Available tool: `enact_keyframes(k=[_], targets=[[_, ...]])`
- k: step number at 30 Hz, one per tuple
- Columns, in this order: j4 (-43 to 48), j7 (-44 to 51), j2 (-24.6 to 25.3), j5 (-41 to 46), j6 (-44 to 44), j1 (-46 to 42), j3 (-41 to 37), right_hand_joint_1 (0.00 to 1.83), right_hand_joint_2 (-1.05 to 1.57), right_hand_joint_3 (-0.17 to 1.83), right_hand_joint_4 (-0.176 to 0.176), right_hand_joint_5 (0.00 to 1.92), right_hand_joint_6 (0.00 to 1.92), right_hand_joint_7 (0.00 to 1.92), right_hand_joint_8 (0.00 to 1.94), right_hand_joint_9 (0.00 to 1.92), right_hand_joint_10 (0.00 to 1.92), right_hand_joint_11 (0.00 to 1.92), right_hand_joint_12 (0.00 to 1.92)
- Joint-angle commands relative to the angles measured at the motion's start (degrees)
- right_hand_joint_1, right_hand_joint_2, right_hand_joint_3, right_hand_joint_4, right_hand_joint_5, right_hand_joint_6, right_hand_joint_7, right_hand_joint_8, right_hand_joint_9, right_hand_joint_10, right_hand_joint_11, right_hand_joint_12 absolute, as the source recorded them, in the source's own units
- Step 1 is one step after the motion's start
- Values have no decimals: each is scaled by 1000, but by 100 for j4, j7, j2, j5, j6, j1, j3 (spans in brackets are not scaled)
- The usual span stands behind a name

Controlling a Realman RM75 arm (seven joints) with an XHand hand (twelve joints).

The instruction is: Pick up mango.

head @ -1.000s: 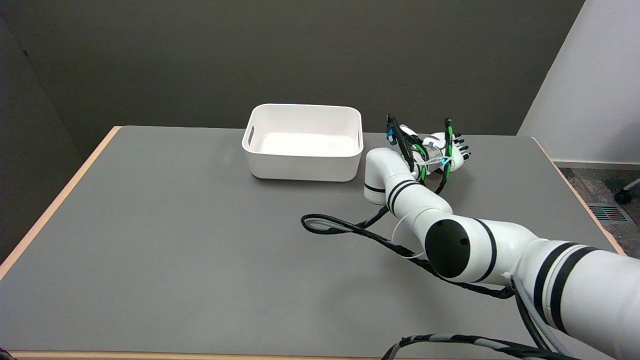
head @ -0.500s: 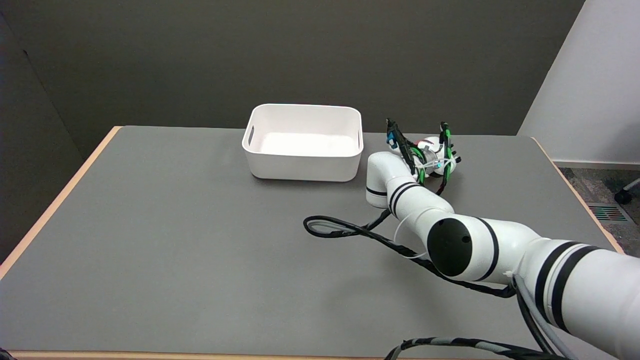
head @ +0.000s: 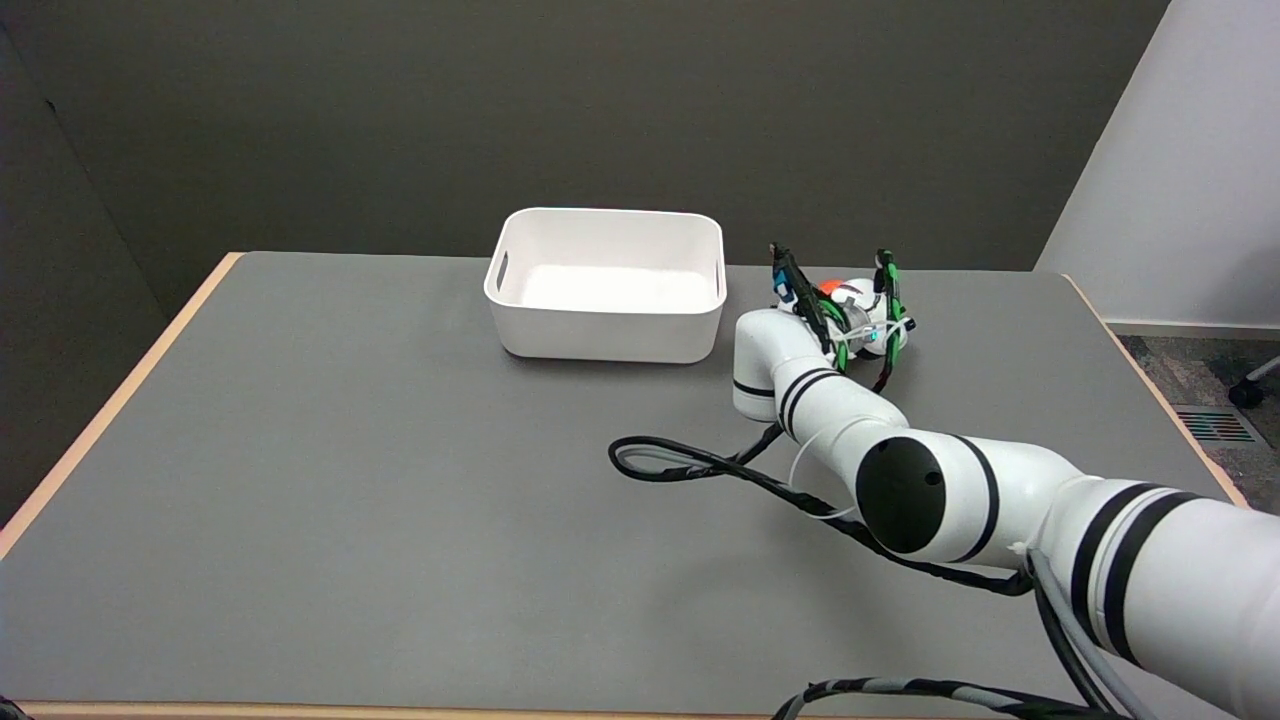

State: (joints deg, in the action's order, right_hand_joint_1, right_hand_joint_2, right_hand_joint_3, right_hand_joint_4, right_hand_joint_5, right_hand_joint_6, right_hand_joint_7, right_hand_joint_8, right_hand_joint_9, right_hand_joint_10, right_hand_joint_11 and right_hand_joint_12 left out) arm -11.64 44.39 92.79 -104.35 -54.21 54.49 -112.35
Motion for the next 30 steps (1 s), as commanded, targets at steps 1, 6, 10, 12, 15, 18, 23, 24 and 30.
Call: enact_keyframes(k=[1,6,10,12,15,18,23,24,30], targets=[[80,-84,5,-41,-39,-46,90,957,762,842,-176,171,404,112,1206,230,1429,-1,1884],[9,-198,27,-50,-247,-154,623,1051,951,716,-176,237,815,172,1643,317,1819,-1,1921],[-131,-621,45,-50,-286,-251,961,1076,1400,102,-176,310,1668,563,1935,529,1921,-1,1921],[-195,-779,45,-50,-289,-289,1104,1081,1417,43,-176,327,1667,590,1911,550,1918,-1,1921],[-357,-1157,45,-50,-304,-395,1379,1074,1434,17,-176,326,1677,585,1921,566,1916,-1,1921],[-658,-1476,45,-14,-263,-547,1715,1066,1447,-3,-176,327,1681,580,1926,573,1917,-1,1921],[-1465,-1614,34,-2,-35,-919,2148,1069,1448,-9,-176,329,1681,585,1922,607,1905,-1,1921],[-1765,-1661,10,4,29,-1071,2307,1068,1454,-22,-176,330,1679,584,1923,607,1905,-1,1921],[-3477,-2014,-316,264,74,-1976,3352,1090,1441,-24,-176,345,1658,600,1903,637,1903,0,1921]])
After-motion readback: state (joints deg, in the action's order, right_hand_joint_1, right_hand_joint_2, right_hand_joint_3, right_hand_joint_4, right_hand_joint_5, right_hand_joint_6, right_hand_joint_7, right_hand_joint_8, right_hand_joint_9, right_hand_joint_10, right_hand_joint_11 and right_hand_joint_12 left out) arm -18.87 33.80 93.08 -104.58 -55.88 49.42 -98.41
